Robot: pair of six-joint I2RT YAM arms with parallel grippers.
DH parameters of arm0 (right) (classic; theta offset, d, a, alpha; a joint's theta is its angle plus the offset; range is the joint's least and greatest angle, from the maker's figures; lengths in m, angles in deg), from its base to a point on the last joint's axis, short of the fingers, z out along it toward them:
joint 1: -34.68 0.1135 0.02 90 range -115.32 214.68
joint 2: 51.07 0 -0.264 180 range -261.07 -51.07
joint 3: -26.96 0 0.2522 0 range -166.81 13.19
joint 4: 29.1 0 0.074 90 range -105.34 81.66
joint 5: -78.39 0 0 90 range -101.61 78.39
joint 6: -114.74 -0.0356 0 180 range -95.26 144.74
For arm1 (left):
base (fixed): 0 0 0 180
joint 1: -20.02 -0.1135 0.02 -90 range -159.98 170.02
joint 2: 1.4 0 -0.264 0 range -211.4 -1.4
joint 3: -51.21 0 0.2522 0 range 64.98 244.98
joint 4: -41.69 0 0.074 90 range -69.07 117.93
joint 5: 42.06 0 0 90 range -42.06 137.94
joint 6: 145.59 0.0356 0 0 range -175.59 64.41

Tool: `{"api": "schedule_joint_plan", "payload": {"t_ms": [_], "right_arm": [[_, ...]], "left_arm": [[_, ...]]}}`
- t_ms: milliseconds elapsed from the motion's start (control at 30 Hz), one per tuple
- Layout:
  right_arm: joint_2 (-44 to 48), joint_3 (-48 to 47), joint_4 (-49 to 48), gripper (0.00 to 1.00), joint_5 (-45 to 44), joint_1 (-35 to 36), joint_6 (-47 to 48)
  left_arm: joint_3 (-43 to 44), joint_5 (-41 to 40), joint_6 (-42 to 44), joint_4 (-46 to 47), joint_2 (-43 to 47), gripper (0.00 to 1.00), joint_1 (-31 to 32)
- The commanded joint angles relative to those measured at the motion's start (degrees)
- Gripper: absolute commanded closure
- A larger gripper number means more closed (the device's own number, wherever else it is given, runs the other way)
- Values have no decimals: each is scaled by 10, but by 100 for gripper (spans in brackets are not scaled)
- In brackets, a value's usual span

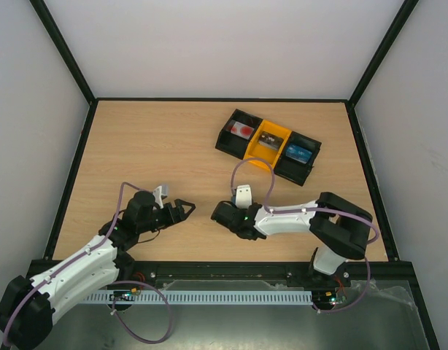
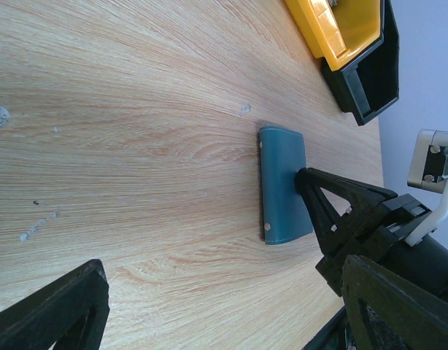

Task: Take the credit cards out of the card holder

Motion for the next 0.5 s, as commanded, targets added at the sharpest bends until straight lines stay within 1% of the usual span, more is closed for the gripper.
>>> {"api": "schedule_joint_plan", "payload": {"t_ms": [0,167,300,467], "right_arm": [[24,32,-41,98,60,-3,12],[49,44,-103,98,103,10,24],[58,44,-168,98,150,27,31],[54,37,-234,98,180,44,34]], "left_arm": [[-1,-1,5,-10,2,13,-3],[-2,-1,6,-11,3,15,-3],[-7,-1,7,-5,-1,22,-4],[-18,7,5,15,-19,26,-4]]}}
